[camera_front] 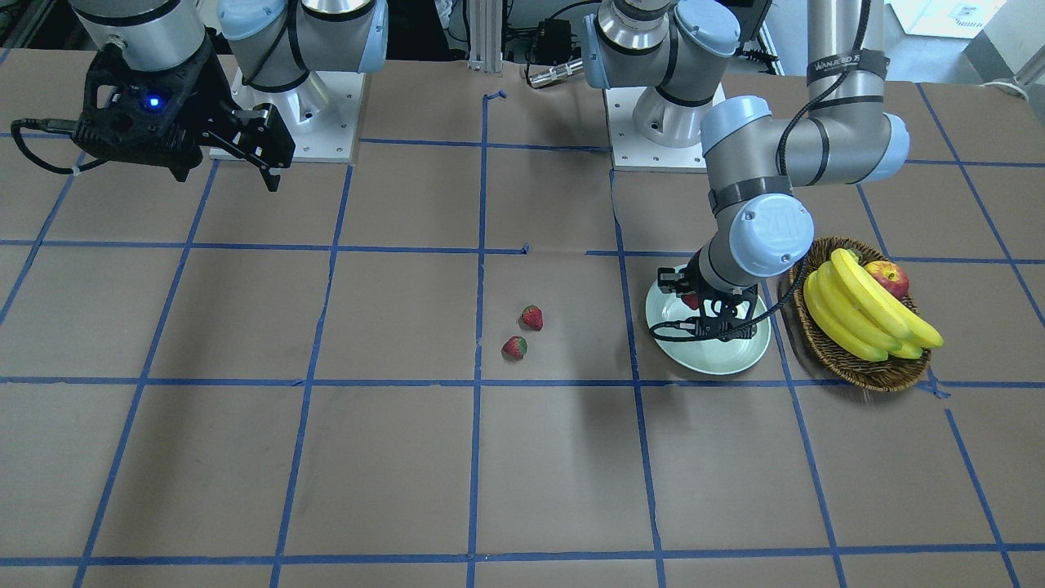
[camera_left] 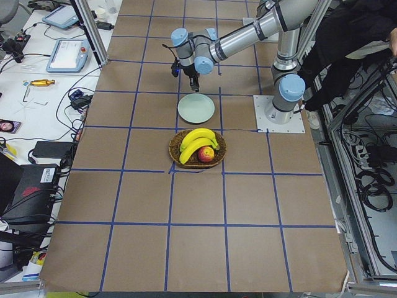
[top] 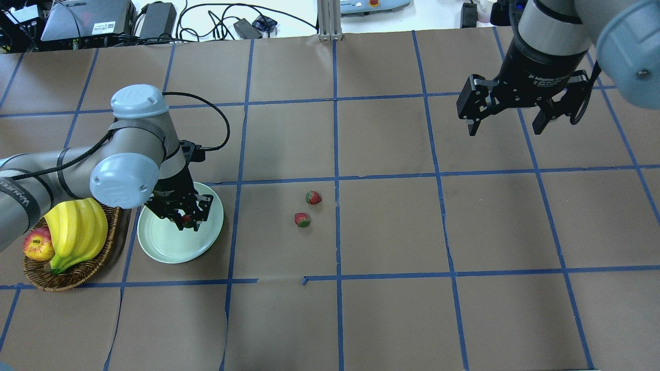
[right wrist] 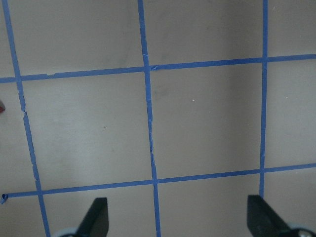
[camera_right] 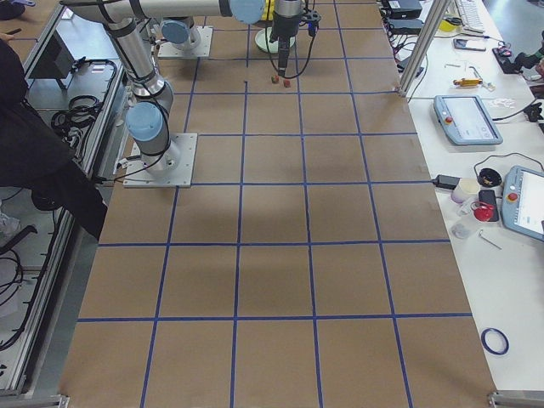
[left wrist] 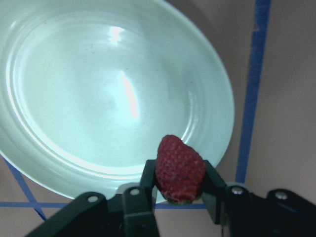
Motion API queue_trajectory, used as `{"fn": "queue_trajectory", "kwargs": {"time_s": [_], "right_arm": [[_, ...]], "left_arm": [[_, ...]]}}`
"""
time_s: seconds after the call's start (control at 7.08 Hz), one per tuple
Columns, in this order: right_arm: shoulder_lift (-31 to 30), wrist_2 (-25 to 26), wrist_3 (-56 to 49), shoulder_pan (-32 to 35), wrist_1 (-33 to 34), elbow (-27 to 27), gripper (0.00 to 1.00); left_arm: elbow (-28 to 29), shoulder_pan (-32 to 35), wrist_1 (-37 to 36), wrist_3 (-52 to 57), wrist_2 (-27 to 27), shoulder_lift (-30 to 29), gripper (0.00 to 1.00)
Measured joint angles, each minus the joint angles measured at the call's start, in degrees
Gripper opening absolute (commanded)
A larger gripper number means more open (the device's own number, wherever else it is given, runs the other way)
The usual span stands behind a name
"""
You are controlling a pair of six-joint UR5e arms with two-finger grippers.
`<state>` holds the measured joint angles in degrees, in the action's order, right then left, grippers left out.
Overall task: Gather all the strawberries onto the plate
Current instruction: 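Carry the strawberry over the plate and open the left gripper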
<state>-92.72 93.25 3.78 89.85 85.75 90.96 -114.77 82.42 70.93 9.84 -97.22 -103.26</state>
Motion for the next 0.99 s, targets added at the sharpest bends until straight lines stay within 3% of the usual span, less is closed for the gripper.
{"fn": "queue_trajectory", "kwargs": {"time_s": [0.14, 0.42, 0.71, 0.99], "right_arm": [[0.0, 0.0, 0.0, 0.0, 0.0, 0.0, 1.00], [0.0, 0.0, 0.0, 0.0, 0.0, 0.0, 1.00], [0.0, 0.0, 0.0, 0.0, 0.0, 0.0, 1.00], [0.0, 0.0, 0.0, 0.1, 0.0, 0.0, 1.00]], "left_arm": [[-0.3, -1.0, -0.1, 1.0, -0.3, -0.5, 0.87], [-0.3, -1.4, -0.1, 1.3, -0.4, -1.2, 0.95], [0.2, -0.8, -0.3, 0.9, -0.4, -0.9, 0.94], [1.9, 4.1, -0.8, -0.5, -0.1, -0.3, 0.94]]}}
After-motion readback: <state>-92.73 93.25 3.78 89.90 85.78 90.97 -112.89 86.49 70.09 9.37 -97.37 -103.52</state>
